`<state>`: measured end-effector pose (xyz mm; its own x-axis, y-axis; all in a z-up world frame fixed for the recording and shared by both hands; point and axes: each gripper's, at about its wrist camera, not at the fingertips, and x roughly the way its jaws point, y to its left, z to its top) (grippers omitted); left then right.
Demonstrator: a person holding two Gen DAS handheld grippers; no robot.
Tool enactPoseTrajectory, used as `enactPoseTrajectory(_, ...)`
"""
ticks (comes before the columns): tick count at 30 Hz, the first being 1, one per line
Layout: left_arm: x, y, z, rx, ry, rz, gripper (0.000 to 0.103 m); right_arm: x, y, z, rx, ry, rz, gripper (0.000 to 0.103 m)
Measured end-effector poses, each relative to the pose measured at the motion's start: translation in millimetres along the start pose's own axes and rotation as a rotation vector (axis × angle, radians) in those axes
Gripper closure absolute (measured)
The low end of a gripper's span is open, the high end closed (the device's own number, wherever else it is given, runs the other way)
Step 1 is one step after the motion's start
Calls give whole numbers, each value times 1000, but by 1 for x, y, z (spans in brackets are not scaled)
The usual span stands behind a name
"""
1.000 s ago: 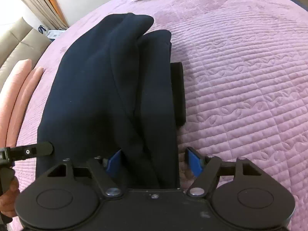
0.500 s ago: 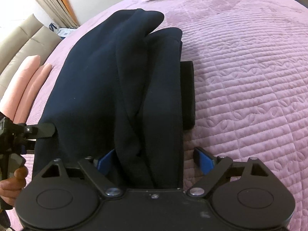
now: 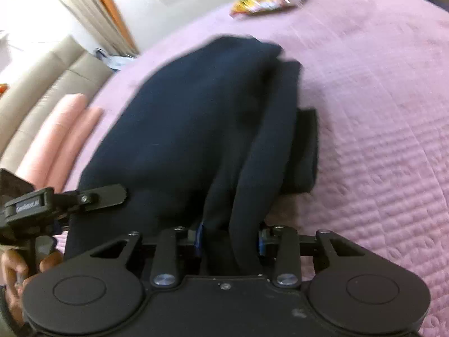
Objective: Fold large clothes
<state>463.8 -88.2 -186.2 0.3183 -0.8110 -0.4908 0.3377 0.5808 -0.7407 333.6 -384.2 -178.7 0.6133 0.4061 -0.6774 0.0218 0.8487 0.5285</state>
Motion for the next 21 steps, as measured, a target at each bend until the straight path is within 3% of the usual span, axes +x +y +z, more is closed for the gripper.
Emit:
enactPoseTrajectory(8,-66,-28,-6,30,-87,-135,39,-53,61,-21,-128,-90,17,62)
enactPoseTrajectory(17,-178,-49,-71,-30,-136,-167,39,-126,146,-80,-207,-85,44,63)
enactPoseTrajectory(21,-203,-28,-114,-81,-146,-173,38,-128,168,-110,-264,-33,36,63)
